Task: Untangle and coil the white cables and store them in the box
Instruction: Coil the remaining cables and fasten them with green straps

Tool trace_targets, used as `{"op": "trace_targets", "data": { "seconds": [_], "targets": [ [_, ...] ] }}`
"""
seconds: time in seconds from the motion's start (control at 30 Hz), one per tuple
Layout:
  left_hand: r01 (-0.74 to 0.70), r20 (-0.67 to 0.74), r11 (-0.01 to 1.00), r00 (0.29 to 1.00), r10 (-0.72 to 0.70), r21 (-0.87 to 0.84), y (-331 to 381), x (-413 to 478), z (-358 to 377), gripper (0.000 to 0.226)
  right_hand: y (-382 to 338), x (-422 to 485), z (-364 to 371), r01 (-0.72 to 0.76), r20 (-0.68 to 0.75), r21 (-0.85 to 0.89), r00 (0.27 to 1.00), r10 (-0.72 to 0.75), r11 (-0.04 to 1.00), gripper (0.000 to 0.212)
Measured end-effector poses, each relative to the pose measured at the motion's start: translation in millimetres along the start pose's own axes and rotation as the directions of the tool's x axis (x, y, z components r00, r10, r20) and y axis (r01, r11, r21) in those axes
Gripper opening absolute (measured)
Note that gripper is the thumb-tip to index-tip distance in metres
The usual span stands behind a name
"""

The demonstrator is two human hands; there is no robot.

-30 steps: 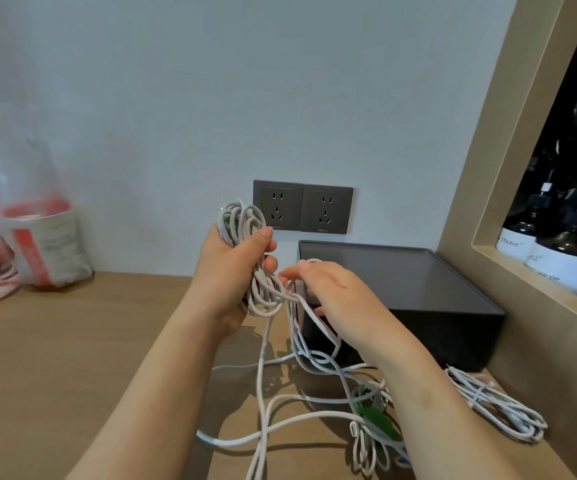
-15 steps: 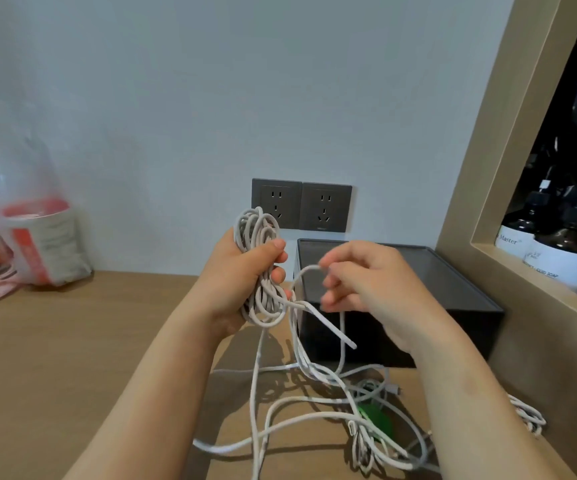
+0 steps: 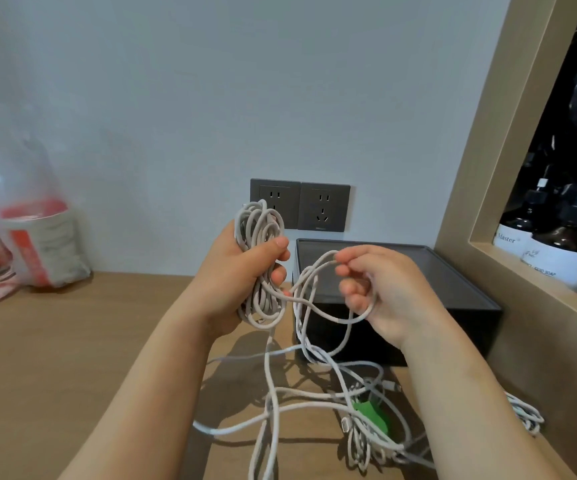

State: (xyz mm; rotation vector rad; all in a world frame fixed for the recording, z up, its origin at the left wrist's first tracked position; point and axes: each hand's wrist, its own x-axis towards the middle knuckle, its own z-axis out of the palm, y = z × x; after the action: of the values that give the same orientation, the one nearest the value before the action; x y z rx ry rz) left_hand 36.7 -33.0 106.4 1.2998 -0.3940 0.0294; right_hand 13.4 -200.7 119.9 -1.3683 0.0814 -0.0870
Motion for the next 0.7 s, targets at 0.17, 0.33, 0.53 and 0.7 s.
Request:
{"op": "trace_targets", "data": {
  "seconds": [0.17, 0.33, 0.53, 0.7],
  "targets": [
    [-0.007, 0.014, 1.000, 1.000, 0.007, -0.009, 5, -3, 4, 0.010, -6, 0, -7, -0.137, -0.015, 0.616, 0.983, 0.185, 0.776, 0.027],
    [0.037, 0.063, 0.953, 0.998, -0.019, -0.300, 18, -13, 16, 0.012, -12, -15, -9, -0.112, 0.033, 0.925, 0.976, 0.217, 0.362, 0.021],
    [0.019, -0.145, 0.962, 0.988, -0.061, -0.271, 26, -17, 14, 0.012, -30, -31, -35, 0.068, -0.133, 0.951, 0.971, 0.201, 0.300, 0.025],
    [-0.045, -0.236, 0.952, 0.971, -0.029, -0.302, 50, -15, 31, 0.010, -70, -47, -43, 0.259, -0.288, 0.859, 0.958, 0.001, 0.441, 0.030]
  ]
}}
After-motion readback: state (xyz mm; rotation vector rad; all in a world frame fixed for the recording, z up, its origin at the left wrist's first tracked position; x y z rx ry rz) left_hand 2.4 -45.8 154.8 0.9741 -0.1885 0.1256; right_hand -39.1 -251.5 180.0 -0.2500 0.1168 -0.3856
